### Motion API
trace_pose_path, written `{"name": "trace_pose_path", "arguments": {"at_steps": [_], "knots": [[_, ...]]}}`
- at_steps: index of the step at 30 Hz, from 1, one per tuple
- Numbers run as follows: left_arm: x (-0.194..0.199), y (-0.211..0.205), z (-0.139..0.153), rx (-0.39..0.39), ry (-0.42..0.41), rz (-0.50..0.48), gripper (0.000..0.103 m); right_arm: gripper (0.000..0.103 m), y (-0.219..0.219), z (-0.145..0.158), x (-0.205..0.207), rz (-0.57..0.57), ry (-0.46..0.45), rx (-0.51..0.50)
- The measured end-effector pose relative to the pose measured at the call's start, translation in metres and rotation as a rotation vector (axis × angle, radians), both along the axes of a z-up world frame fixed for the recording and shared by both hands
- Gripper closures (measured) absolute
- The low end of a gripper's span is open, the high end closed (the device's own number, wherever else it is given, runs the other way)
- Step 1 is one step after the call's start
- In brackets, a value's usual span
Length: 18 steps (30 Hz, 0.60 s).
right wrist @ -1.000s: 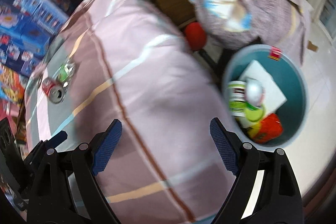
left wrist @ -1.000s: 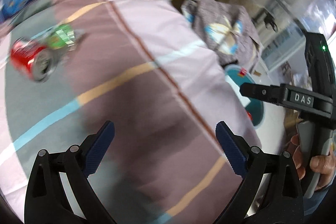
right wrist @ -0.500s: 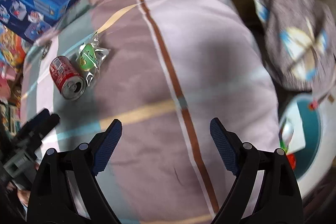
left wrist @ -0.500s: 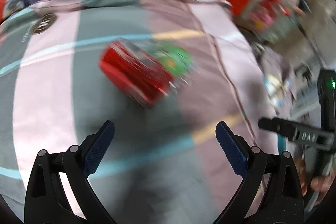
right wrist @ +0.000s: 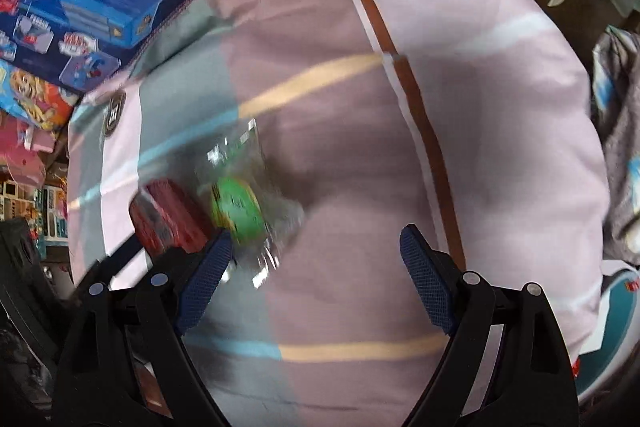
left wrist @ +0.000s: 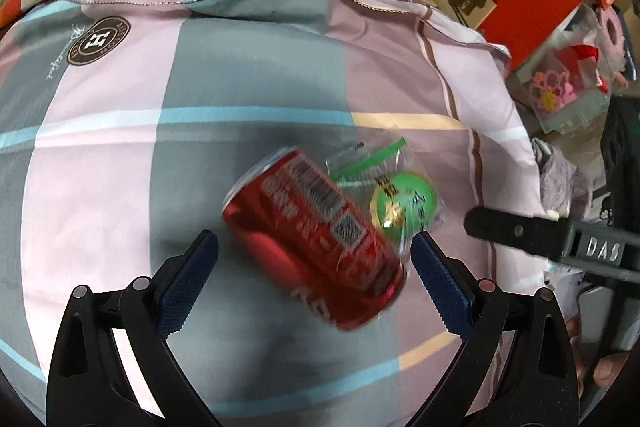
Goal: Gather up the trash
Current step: 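Grasp the red Coca-Cola can with the left tool while the right tool grasps the clear plastic bag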
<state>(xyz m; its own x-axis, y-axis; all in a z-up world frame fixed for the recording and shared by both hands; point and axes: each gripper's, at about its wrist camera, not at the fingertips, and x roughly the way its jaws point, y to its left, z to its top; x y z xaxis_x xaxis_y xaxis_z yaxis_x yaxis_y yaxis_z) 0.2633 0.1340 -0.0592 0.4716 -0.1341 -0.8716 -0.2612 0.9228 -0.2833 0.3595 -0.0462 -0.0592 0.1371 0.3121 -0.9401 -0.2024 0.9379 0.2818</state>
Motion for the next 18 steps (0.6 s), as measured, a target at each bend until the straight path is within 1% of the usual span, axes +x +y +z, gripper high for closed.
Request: {"name": "trace_pose_path", "arguments": {"at_steps": [3,6,10,13,16,18], "knots": [[0.010,-0.002,-0.007,0.011,0.013,0.006,0.006,0.021,0.008,-0.006,0.016,-0.006,0.026,0.010],[0.011,-0.003,-0.016,0.038,0.030,-0.005,0.006,0.021,0.018,-0.012,0.021,0.014,0.057,0.011],[0.002,0.008,-0.020,0.034,0.037,-0.004,0.006,0.021,0.040,-0.017,0.019,0.067,0.069,-0.004],[-0.006,0.017,-0.020,0.069,0.044,-0.017,0.006,0.021,0.057,-0.022,0.014,0.108,0.075,-0.022],[-0.014,0.031,-0.019,0.085,0.048,-0.002,0.006,0.021,0.074,-0.030,0.010,0.137,0.083,-0.056],[-0.017,0.039,-0.018,0.085,0.049,0.011,0.006,0.030,0.079,-0.033,0.007,0.151,0.077,-0.074]]}}
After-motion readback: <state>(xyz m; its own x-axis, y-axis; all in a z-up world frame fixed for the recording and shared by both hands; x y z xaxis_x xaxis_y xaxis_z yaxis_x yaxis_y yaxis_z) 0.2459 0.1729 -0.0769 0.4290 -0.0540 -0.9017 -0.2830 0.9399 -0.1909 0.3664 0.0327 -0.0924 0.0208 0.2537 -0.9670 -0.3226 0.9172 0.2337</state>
